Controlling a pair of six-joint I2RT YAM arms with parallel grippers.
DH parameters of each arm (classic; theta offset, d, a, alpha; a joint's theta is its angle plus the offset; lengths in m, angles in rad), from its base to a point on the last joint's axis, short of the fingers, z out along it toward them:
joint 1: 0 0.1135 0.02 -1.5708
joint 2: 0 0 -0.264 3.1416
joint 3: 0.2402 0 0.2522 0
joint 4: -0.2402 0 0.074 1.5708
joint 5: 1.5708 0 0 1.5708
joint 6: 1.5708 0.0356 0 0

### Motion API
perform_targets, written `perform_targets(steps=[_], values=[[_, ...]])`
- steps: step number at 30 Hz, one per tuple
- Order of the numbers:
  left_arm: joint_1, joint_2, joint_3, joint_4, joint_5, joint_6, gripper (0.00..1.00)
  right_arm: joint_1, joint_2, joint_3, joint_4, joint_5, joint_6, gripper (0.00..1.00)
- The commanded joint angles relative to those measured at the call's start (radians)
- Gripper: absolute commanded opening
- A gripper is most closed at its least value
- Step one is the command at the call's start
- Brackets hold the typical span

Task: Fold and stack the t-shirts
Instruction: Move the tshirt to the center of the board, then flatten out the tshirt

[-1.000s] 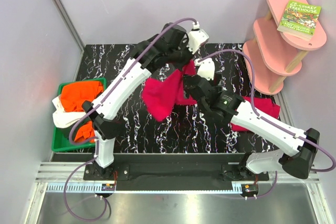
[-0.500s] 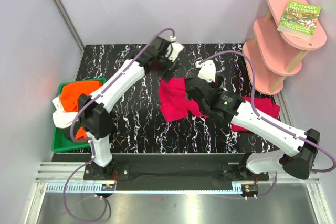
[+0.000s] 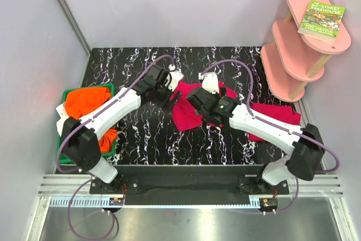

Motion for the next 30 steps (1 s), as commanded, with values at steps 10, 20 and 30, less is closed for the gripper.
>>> perform_targets(steps=[10, 20, 30], values=[[0.003, -0.068, -0.09, 0.108, 0.008, -0.027, 0.82, -0.121, 0.074, -0.208, 0.097, -0.192, 0.294, 0.66], [0.003, -0.034, -0.087, 0.108, 0.032, -0.039, 0.82, -0.128, 0.151, -0.225, 0.183, -0.277, 0.319, 0.59], [0.003, -0.038, -0.108, 0.108, 0.049, -0.036, 0.82, -0.153, 0.18, -0.236, 0.206, -0.304, 0.343, 0.55]])
